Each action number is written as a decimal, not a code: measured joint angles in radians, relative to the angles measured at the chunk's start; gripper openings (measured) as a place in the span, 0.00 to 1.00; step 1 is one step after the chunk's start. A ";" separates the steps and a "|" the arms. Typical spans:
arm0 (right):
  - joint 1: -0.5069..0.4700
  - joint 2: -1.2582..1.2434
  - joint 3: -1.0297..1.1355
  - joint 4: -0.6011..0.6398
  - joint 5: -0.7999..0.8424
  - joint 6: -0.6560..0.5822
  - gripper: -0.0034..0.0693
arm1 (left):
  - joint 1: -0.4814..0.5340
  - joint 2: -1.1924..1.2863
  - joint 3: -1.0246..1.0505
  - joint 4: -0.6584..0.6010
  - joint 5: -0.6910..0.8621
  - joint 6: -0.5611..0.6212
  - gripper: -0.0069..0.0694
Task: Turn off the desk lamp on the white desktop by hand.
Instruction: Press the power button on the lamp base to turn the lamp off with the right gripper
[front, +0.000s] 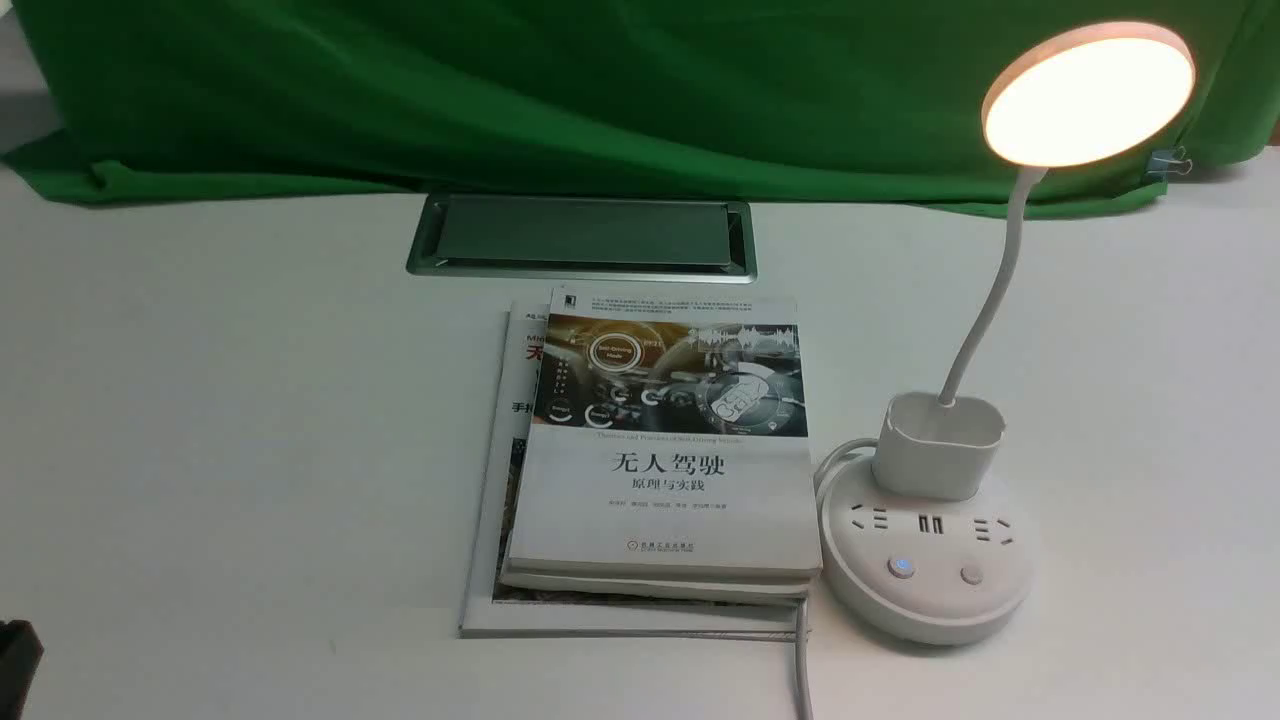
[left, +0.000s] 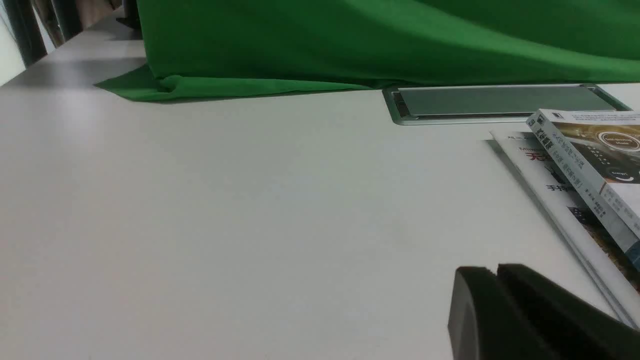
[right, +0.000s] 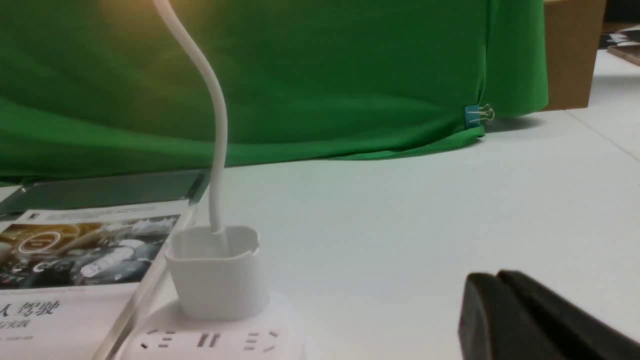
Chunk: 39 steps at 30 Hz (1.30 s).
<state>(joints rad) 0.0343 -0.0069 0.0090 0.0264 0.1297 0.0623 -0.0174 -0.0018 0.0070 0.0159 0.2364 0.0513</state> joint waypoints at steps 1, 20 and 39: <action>0.000 0.000 0.000 0.000 0.000 0.000 0.10 | 0.000 0.000 0.000 0.000 0.000 0.000 0.12; 0.000 0.000 0.000 0.000 0.000 -0.001 0.10 | 0.000 0.000 0.000 0.000 0.000 0.000 0.12; 0.000 0.000 0.000 0.029 -0.206 0.374 0.10 | 0.000 0.000 0.000 0.000 0.000 0.001 0.12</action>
<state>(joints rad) 0.0343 -0.0069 0.0090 0.0558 -0.0759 0.4363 -0.0174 -0.0018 0.0070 0.0159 0.2364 0.0522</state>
